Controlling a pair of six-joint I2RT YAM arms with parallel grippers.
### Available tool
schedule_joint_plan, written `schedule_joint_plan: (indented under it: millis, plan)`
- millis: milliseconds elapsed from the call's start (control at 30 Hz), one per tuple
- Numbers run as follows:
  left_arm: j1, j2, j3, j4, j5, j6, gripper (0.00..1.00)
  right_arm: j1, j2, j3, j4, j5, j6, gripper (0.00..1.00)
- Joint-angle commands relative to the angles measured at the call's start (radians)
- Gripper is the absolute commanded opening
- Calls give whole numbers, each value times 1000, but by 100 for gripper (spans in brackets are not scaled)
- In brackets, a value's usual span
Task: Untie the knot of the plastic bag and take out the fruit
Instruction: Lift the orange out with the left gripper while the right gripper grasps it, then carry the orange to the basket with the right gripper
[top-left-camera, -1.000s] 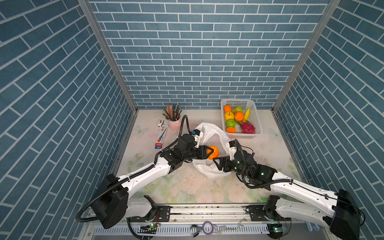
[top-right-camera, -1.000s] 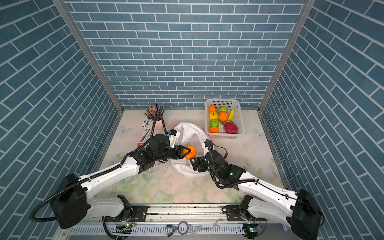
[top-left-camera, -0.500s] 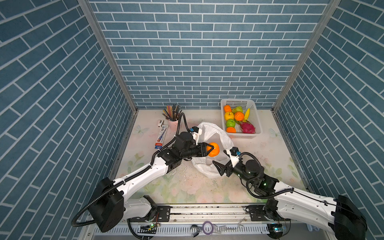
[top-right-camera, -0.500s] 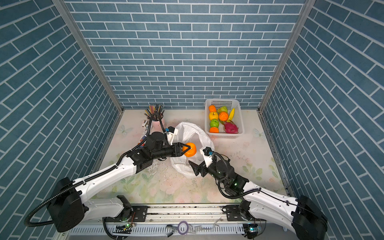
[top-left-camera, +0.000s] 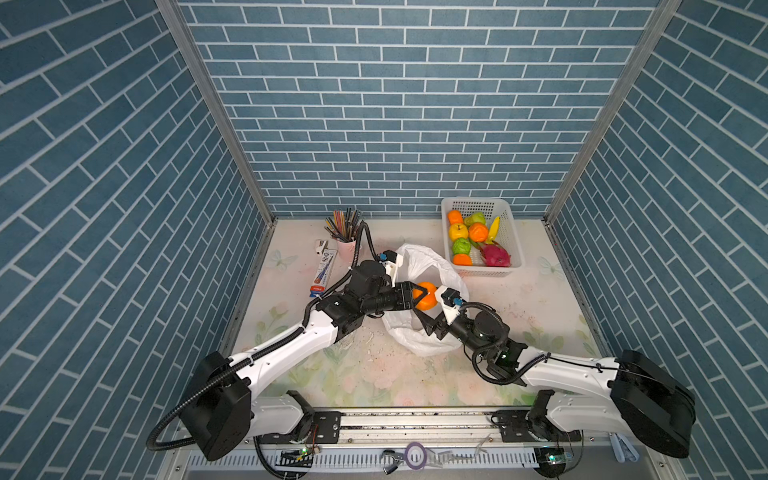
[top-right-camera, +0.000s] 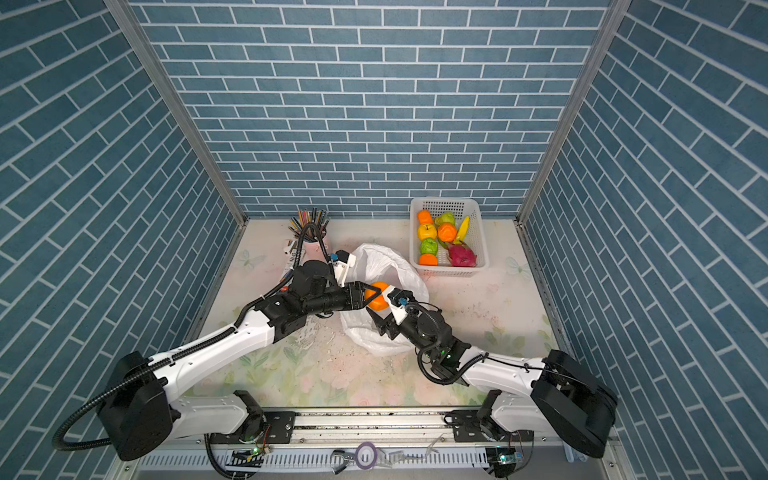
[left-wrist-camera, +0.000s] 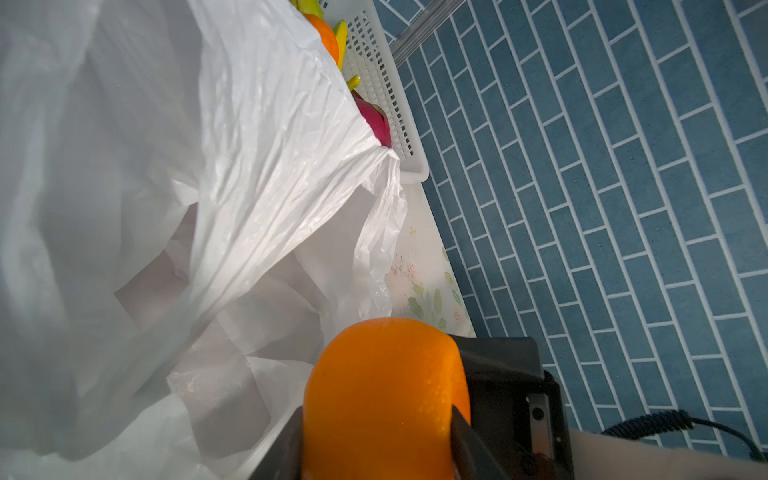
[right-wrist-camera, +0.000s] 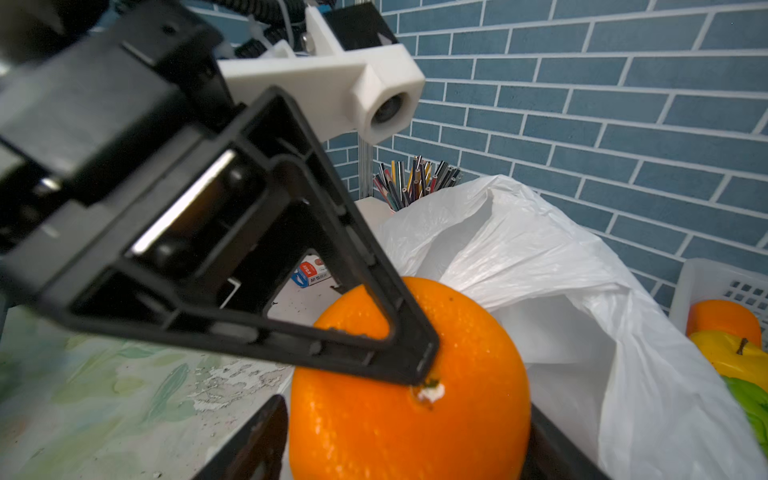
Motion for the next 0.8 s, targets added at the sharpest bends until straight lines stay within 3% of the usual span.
schedule_joint_plan:
  millis: [0, 67, 133, 300, 367, 567, 767]
  plan:
    - [-5, 9, 26, 8, 33, -4, 42, 8, 20, 49, 100, -26, -26, 69]
    - [-4, 7, 25, 6, 33, -2, 43, 8, 20, 50, 97, -7, -12, 58]
    - [-2, 2, 23, 7, 32, 3, 48, 8, 3, 50, 78, 11, 2, 55]
    - [1, -34, 26, 7, 4, 39, 80, 8, -76, 50, 4, 38, 37, 54]
    - [1, -60, 25, 16, -11, 64, 86, 8, -121, 58, -55, 67, 44, 53]
    - [3, -172, 24, 15, -108, 193, 87, -31, -286, 87, -242, 113, 90, 51]
    - [2, -254, 8, 35, -137, 373, 87, -204, -387, 191, -470, 43, 228, 49]
